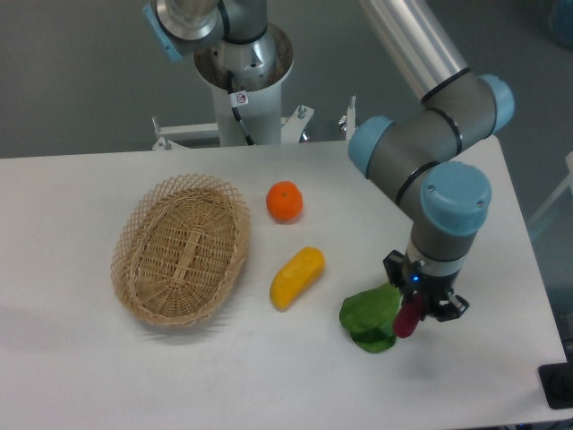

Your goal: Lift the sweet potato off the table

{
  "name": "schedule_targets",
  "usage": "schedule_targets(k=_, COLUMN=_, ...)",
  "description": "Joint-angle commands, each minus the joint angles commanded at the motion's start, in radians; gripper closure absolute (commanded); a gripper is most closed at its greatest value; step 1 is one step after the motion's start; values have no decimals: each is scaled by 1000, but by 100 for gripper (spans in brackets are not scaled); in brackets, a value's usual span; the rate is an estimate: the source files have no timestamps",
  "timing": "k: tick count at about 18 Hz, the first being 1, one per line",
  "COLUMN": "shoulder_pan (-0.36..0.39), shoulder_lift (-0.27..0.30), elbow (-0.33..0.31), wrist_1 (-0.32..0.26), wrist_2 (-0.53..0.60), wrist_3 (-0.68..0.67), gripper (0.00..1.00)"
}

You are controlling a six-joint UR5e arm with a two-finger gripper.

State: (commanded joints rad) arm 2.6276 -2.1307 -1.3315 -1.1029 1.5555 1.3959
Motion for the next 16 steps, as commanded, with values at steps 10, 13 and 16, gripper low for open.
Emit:
schedule_targets(k=10, shoulder_pan=71, shoulder_lift=-15, elbow=18, wrist_1=5, wrist_2=-8, wrist_3=43, gripper=72)
schedule_targets(k=13, shoulder_pan=80, shoulder_lift=-29, elbow=32, wrist_1=3, wrist_2=-8, wrist_3=46, gripper=71)
schedule_targets(k=16, shoulder_pan=81, shoulder_lift=-31, elbow=37, wrist_1=2, wrist_2=-6, wrist_3=94, gripper=70)
